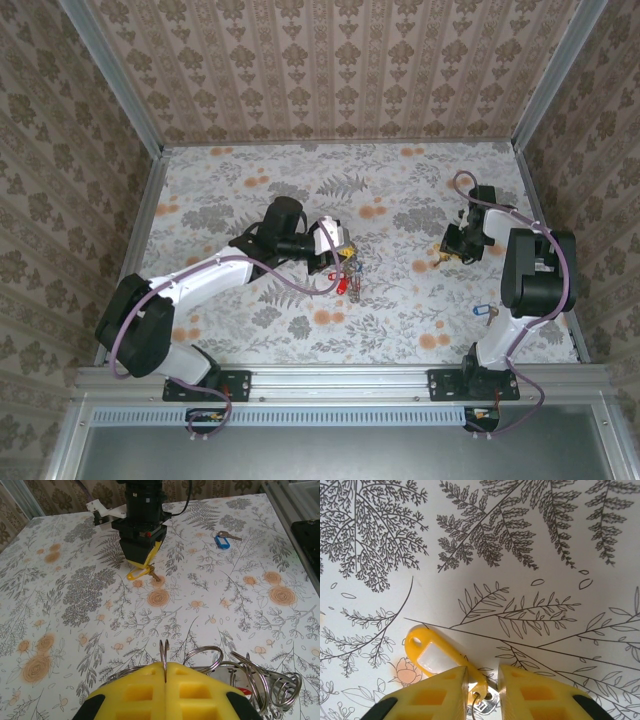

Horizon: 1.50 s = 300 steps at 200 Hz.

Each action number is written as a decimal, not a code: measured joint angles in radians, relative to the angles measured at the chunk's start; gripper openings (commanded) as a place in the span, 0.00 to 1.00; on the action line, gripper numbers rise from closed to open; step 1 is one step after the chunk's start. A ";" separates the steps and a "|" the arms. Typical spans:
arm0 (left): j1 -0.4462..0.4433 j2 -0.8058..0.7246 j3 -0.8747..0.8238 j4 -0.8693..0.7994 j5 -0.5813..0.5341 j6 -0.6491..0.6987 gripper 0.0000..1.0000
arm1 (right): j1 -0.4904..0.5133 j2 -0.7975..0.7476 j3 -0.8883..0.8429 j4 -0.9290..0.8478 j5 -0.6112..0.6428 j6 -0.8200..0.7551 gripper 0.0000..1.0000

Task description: Put the keys on the keyring

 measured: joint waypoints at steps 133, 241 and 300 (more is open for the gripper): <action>-0.010 0.000 0.024 -0.037 -0.003 0.000 0.00 | 0.047 -0.011 -0.009 -0.029 -0.136 -0.007 0.25; -0.014 0.000 0.032 -0.053 -0.004 0.000 0.00 | 0.127 -0.104 -0.005 -0.086 0.029 -0.049 0.35; -0.014 0.000 0.032 -0.053 -0.004 0.000 0.00 | 0.209 -0.111 -0.008 -0.094 0.183 -0.060 0.39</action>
